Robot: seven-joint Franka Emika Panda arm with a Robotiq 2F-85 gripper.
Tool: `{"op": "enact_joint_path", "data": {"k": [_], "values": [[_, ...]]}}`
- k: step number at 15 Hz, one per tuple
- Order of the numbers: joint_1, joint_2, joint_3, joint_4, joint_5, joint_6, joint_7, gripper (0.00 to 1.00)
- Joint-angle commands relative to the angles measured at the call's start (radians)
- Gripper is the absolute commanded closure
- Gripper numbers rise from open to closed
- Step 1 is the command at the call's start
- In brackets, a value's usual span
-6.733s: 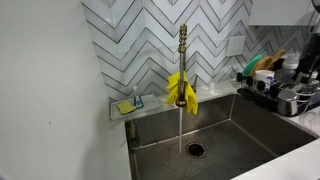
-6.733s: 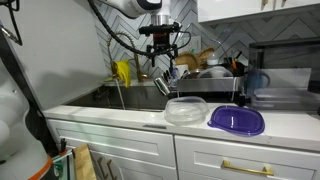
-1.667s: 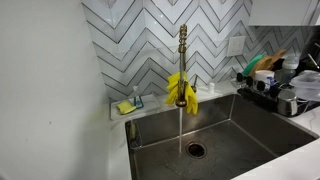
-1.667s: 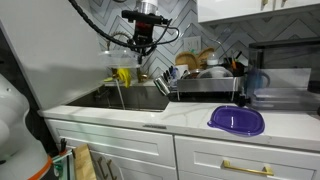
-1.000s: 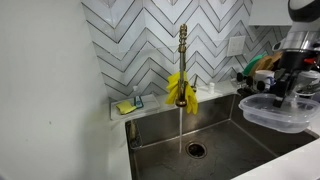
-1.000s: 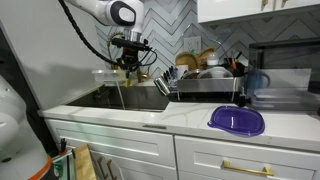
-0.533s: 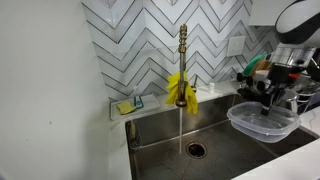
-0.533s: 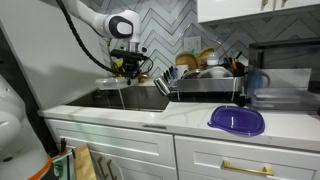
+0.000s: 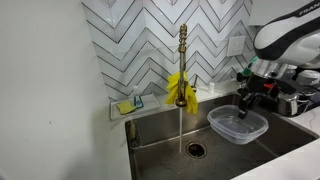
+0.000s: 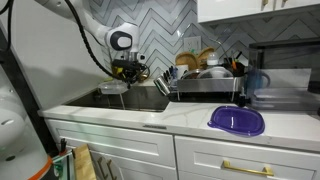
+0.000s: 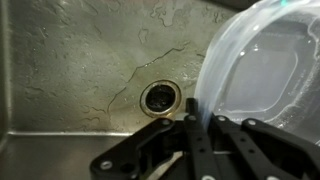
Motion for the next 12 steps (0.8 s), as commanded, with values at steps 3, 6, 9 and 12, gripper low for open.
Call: {"op": "enact_joint_path", "data": {"k": [3, 6, 9, 12], "values": [[0.024, 0.134, 0.056, 0.033, 0.048, 0.182, 0.019, 0.99], [0.018, 0.184, 0.080, 0.060, 0.064, 0.266, 0.054, 0.99], [0.008, 0.232, 0.111, 0.089, 0.155, 0.330, 0.045, 0.99], [0.001, 0.272, 0.141, 0.105, 0.220, 0.381, 0.041, 0.99]]}}
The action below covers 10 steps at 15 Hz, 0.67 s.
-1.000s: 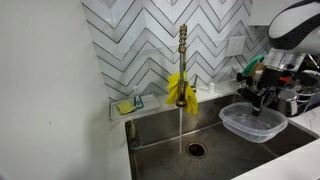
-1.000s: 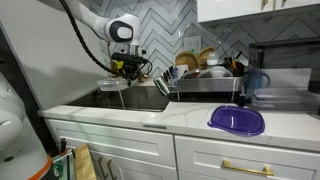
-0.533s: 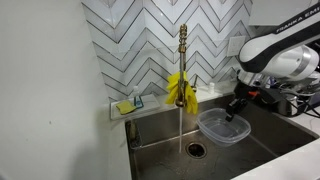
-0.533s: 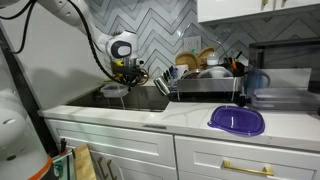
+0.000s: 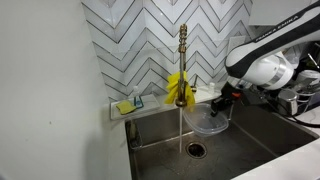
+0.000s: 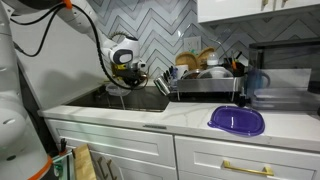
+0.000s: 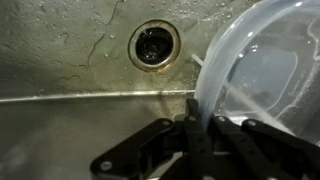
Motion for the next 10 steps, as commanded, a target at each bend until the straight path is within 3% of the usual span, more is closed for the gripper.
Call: {"op": "enact_joint_path", "data": {"k": [1, 5, 10], "values": [[-0.019, 0.056, 0.047, 0.027, 0.085, 0.061, 0.004, 0.99], [-0.034, 0.088, 0.081, 0.039, 0.139, 0.105, 0.000, 0.99], [-0.040, 0.062, 0.052, 0.009, 0.037, 0.057, 0.064, 0.99]]}}
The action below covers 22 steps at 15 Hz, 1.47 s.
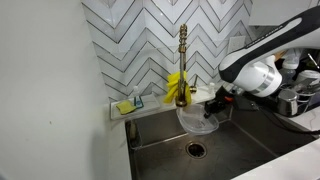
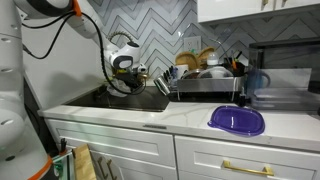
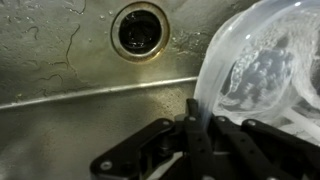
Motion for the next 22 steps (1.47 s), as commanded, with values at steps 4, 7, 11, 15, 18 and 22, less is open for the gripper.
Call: {"op": "enact_joint_path", "data": {"k": [4, 7, 11, 15, 18, 22], "values": [[-0.015, -0.074, -0.069, -0.037, -0.296, -0.109, 0.190, 0.99], [-0.002, -0.119, -0.120, -0.027, -0.528, -0.167, 0.279, 0.99], [0.015, -0.197, -0.123, 0.002, -0.786, -0.222, 0.328, 0.99], [0.045, -0.262, -0.091, 0.037, -0.994, -0.284, 0.344, 0.99], [0.064, -0.289, -0.061, 0.061, -1.141, -0.323, 0.337, 0.99], [0.080, -0.300, -0.026, 0.081, -1.351, -0.328, 0.337, 0.99]]}}
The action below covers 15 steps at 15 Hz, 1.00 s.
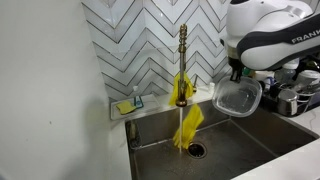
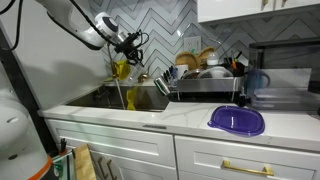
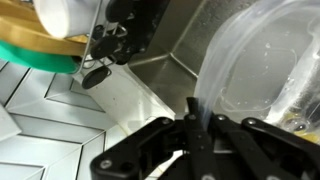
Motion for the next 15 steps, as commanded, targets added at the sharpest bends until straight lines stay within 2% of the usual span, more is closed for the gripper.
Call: {"op": "enact_joint_path", "data": {"k": [1, 5, 9, 13, 15], "values": [[0.016, -0.014, 0.024, -0.002, -0.197, -0.008, 0.024, 0.99], [0.024, -0.019, 0.038, 0.005, -0.443, -0.002, 0.062, 0.99], [0.033, -0.023, 0.047, 0.016, -0.707, -0.001, 0.153, 0.99], [0.038, -0.022, 0.055, 0.019, -0.996, -0.029, 0.318, 0.99], [0.040, -0.017, 0.056, 0.017, -1.078, -0.064, 0.396, 0.99]]}}
